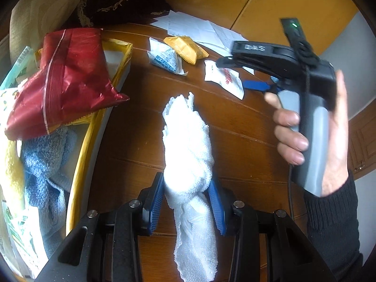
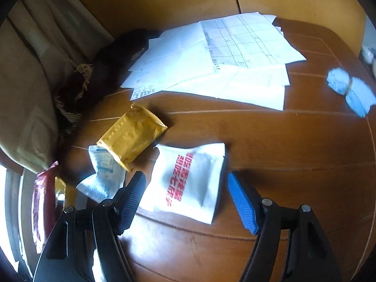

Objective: Organize soft objects
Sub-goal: 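Grasp the white towel with the left gripper while the right grasps the white printed packet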

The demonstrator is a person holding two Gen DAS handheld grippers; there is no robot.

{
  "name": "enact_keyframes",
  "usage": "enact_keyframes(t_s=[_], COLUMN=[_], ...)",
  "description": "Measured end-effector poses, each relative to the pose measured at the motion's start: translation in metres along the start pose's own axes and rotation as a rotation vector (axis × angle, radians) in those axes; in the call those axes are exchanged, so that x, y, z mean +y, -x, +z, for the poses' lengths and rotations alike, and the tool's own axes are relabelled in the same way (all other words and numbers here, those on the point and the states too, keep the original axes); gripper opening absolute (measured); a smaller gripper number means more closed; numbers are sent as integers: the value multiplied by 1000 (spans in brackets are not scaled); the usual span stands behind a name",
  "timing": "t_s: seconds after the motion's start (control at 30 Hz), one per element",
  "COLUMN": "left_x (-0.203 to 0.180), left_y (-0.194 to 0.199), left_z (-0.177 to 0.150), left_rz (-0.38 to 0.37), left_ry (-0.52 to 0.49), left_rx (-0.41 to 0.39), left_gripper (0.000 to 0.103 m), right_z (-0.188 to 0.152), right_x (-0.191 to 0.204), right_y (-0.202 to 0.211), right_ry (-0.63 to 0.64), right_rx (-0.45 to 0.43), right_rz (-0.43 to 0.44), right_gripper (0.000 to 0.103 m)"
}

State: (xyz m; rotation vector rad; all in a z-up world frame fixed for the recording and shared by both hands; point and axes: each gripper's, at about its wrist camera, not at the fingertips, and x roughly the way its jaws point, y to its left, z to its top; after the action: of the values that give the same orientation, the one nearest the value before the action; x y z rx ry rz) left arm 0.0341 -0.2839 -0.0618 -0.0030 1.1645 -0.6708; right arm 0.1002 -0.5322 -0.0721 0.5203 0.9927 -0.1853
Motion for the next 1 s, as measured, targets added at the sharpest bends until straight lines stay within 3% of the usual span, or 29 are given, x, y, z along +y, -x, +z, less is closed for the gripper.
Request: enact_keyframes(t_s=[0.27,0.33,0.57,0.63,0.9,1.0], left_x=[1,1,-2,-3,-9,-16], left_y=[0,1,8,10,19,21], left_z=[1,1,-13,-16,-27,-26], left_rz=[-11,-11,6,14,8,41], left_ry=[-7,-6,-2,-3,-12,-31], left_rx=[1,-1,-6,-8,-2,-13], left_gripper=[39,39,39,39,42,50], right_z=[-4,-9,-29,-37,-87,-98], right_x=[40,45,48,47,16,5], right_y=[-19,-21,-7,5,50,60], right_ry=[171,208,271,278,187,140], right_rx=[-24,-40,-64,-76,-71,-96], right_rz=[-215,-250,-225,-175,-16,54], right_gripper=[75,70,53,42,41,41])
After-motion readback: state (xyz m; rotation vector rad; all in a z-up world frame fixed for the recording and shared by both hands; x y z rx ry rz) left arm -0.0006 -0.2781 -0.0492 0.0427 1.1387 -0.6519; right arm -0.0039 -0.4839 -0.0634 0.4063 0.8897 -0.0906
